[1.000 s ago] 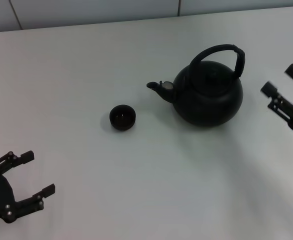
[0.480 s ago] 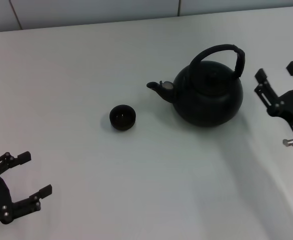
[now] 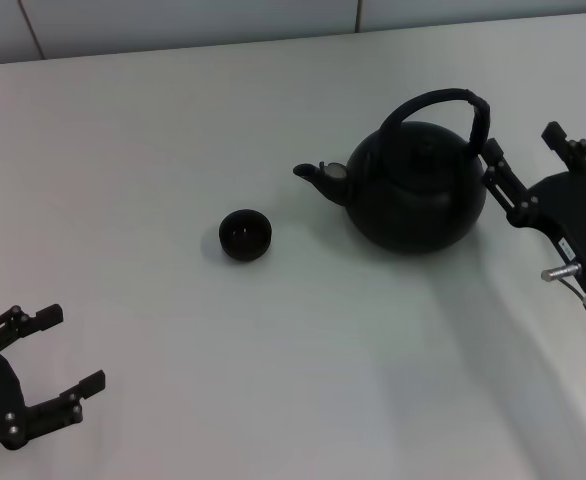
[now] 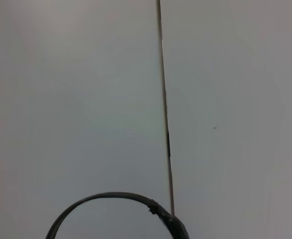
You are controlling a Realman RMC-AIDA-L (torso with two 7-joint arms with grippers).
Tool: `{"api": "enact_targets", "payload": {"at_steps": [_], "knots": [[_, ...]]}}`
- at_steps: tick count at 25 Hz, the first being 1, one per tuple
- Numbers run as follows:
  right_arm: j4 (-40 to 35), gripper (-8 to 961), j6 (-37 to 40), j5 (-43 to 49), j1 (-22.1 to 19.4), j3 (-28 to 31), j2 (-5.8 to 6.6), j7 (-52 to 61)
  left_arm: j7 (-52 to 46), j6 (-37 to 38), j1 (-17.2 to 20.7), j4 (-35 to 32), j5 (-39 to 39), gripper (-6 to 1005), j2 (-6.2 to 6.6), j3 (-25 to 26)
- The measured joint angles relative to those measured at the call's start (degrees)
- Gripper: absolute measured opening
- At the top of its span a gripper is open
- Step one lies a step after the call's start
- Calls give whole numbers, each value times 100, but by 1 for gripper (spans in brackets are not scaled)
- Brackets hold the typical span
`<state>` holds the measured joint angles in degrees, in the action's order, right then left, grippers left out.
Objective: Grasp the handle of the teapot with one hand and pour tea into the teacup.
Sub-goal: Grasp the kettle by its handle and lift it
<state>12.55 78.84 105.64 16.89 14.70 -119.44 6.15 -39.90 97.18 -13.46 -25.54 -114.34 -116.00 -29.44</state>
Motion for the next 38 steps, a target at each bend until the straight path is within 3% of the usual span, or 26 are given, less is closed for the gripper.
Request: {"api": "enact_targets", "payload": {"at_steps": [20,38], "knots": [[-246,729,-519,0,528,51,26,35,8,17,34,23,8,858,-76,78],[-256,727,-634,-5,545,220,7,36,1,-5,19,23,8,858,-100,170]]}}
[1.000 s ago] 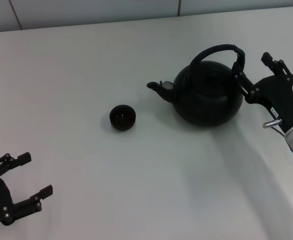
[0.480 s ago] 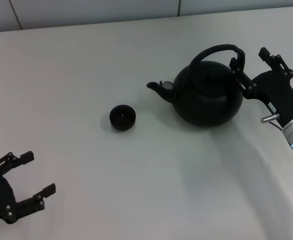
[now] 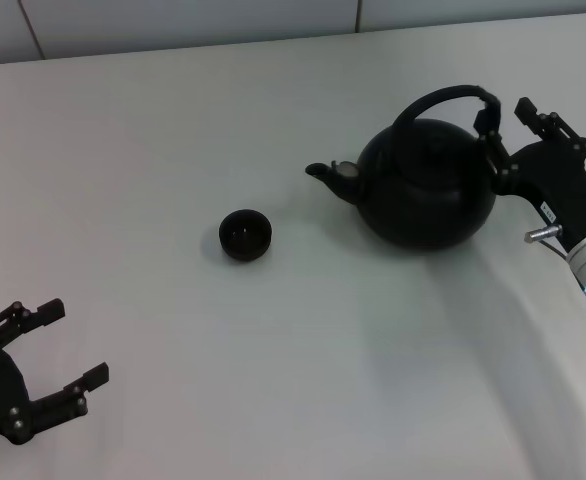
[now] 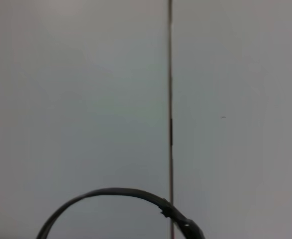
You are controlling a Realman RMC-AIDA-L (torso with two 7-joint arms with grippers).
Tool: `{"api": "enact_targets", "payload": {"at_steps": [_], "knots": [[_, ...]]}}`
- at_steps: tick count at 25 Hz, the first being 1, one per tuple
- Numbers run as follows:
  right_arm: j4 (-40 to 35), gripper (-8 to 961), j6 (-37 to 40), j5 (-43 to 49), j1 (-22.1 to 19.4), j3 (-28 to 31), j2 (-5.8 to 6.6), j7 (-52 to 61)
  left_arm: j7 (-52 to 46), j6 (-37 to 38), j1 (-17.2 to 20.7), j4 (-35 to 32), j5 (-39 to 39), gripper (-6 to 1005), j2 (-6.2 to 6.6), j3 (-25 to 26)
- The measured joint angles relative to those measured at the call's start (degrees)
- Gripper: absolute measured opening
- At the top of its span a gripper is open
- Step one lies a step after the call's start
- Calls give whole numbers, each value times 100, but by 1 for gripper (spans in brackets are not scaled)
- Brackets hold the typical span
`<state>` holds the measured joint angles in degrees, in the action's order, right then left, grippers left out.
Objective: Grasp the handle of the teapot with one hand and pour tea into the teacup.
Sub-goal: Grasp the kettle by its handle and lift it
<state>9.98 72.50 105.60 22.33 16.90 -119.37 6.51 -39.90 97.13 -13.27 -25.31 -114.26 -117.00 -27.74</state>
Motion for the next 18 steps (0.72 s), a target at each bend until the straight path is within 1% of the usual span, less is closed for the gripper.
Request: {"api": "enact_targets", "payload": {"at_steps": [2,5,7,14,18], "knots": [[26,515,-24,3,14,27,0,0,-1,0,14,0,0,858,-2,42],[44,373,-54,8,30,28,5,1,-1,1,22,0,0,858,-3,53],[61,278,-228,8,91,32,6,8,-1,9,24,0,0,858,-5,59],[64,86,-310,6,138,82,10,43,-2,16,27,0,0,857,-7,59],[65,86,-138,4,103,201,11,50,-5,17,27,5,0,857,-7,59]]}}
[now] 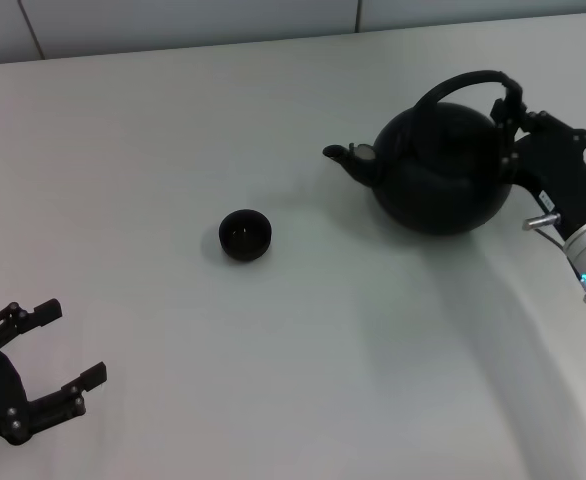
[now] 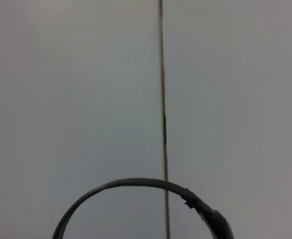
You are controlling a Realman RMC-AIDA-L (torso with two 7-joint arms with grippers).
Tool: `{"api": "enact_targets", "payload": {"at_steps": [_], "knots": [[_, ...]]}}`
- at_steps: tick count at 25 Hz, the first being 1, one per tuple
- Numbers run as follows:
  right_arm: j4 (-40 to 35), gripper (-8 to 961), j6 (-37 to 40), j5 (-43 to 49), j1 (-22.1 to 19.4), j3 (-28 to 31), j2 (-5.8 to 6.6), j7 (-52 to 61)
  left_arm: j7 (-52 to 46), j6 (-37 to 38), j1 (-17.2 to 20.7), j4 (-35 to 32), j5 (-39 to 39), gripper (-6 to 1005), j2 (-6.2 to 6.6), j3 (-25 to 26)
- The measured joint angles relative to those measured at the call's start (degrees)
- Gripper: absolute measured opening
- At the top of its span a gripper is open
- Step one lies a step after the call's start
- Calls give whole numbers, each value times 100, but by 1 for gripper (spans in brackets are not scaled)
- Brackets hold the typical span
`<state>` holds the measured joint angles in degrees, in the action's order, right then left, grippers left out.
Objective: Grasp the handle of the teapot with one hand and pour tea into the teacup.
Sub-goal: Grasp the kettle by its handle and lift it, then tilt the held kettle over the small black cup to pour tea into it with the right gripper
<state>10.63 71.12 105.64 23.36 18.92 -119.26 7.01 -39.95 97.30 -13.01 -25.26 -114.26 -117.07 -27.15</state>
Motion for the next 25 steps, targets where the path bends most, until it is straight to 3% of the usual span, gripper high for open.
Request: {"api": "enact_targets", "payload": {"at_steps": [6,17,21,24,25], "knots": [[-85,85,345,3,-23,59,31,263,-4,10,14,4,0,857,0,-1],[-519,85,346,62,295,-63,70,818,-13,17,37,4,0,857,-10,-1],[-1035,85,321,70,575,-599,73,1465,-13,17,42,4,0,857,-16,-1],[-1805,85,228,72,984,-1495,68,2441,-13,17,46,4,0,857,-19,0],[-1805,85,228,72,984,-1495,68,2441,-13,24,41,4,0,857,-29,-1]]}}
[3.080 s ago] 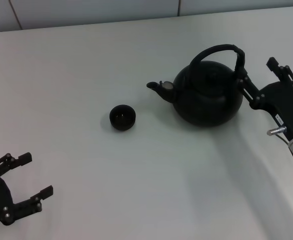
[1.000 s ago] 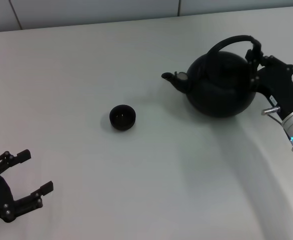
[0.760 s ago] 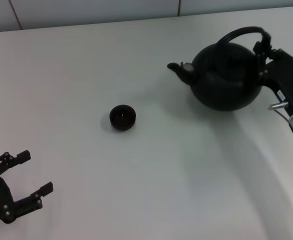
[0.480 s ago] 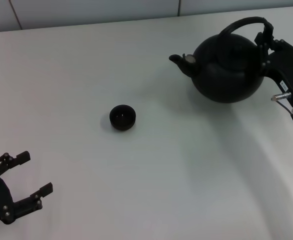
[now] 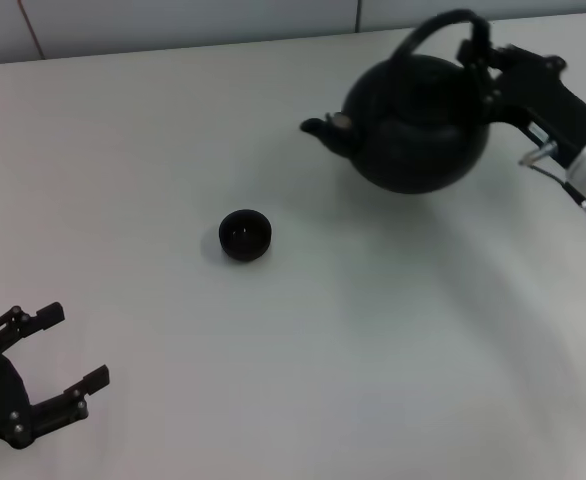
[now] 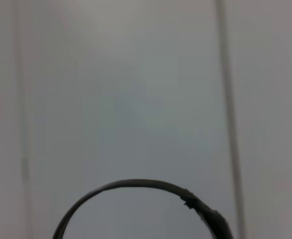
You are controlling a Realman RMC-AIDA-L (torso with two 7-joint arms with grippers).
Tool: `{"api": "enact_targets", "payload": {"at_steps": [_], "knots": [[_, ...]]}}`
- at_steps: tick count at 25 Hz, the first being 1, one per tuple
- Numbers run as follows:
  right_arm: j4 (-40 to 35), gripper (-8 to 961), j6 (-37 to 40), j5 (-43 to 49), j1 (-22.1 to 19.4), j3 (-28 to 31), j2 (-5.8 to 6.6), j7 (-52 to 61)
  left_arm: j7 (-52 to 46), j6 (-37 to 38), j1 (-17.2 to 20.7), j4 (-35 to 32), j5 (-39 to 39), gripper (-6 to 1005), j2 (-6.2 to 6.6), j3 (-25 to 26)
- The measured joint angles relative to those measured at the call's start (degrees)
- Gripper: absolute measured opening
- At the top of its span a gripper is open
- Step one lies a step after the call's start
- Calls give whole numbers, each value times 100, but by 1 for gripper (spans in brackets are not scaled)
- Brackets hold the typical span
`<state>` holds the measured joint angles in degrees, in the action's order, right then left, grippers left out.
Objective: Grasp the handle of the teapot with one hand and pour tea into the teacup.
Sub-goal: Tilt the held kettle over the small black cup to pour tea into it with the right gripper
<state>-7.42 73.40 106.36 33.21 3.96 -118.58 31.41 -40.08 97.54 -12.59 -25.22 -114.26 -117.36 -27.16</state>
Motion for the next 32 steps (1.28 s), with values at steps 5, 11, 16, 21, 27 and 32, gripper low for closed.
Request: {"api": "enact_targets", "payload": {"at_steps": [5,11,16,21,27,32], "knots": [[-593,85,-126,1,383,-950,1,646,0,1,-13,0,0,857,-4,0],[-854,84,-501,1,781,-1819,5,993,0,10,-15,0,0,857,-13,0],[-865,84,-757,-26,975,-2217,-17,1027,0,32,-38,0,0,857,-14,0],[-933,84,-784,-29,1001,-2255,-21,1026,4,32,-46,0,1,857,-14,0],[-1236,84,-754,-42,947,-2639,-37,923,3,32,-57,-3,9,857,-14,8],[-1333,84,-721,-42,937,-2712,-38,560,4,1,-59,-3,9,857,-19,20]]}}
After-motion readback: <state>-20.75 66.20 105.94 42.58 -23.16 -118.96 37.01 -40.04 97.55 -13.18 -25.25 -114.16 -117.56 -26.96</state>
